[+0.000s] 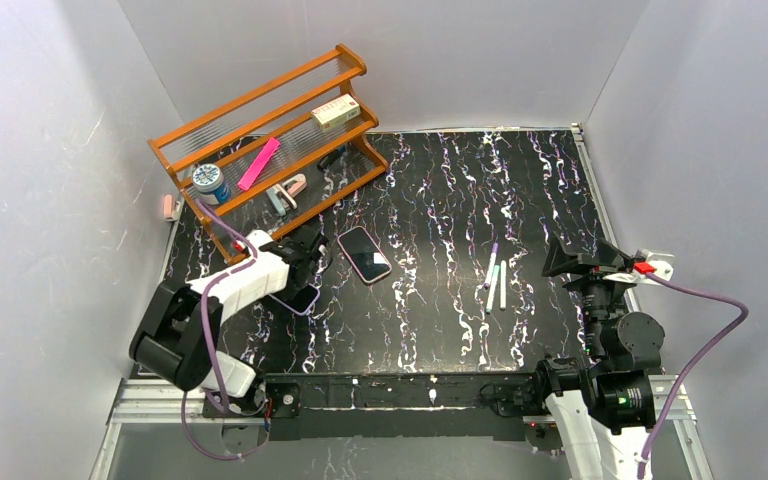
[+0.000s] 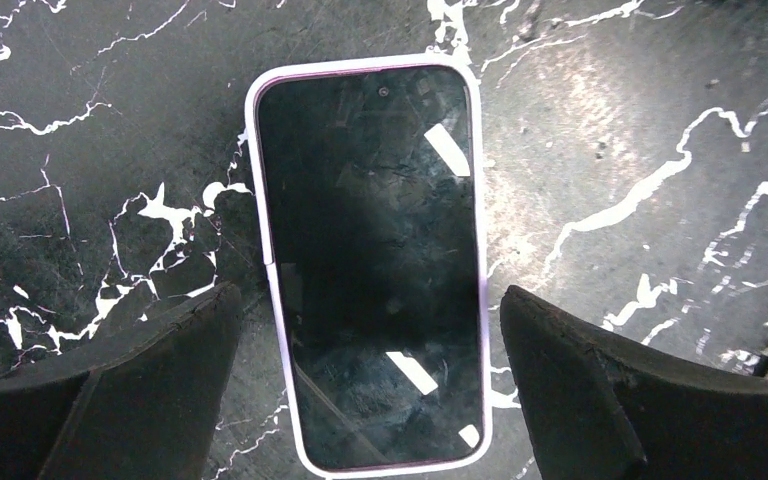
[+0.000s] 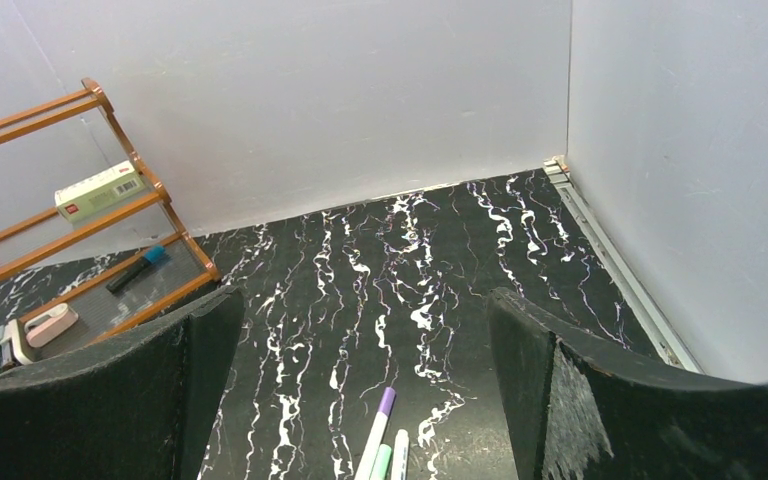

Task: Take the phone out of the phone case
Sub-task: Pick up the phone at the center of the board.

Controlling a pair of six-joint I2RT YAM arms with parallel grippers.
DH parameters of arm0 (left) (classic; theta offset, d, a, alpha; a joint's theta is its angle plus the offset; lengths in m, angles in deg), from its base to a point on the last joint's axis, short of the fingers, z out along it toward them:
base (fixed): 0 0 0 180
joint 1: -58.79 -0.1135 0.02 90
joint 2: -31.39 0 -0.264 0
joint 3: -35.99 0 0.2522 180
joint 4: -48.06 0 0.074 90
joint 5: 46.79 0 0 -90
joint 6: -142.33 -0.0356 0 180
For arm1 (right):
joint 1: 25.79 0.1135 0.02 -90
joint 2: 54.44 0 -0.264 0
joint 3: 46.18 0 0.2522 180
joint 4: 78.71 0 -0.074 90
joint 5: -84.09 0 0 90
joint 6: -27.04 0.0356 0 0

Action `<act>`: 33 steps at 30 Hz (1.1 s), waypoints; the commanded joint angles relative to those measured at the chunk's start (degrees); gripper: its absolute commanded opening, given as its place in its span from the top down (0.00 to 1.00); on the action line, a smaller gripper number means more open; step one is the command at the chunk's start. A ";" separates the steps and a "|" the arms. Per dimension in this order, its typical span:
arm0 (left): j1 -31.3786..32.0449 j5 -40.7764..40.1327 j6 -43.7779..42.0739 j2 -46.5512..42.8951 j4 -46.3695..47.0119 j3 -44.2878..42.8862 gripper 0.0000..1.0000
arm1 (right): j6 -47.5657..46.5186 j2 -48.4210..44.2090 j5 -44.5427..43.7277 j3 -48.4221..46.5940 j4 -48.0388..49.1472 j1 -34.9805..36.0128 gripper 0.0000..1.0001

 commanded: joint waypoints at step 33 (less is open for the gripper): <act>-0.31 12.50 -9.66 -6.66 13.77 9.29 0.47 | 12.80 20.45 21.04 -3.01 -4.56 -0.25 0.01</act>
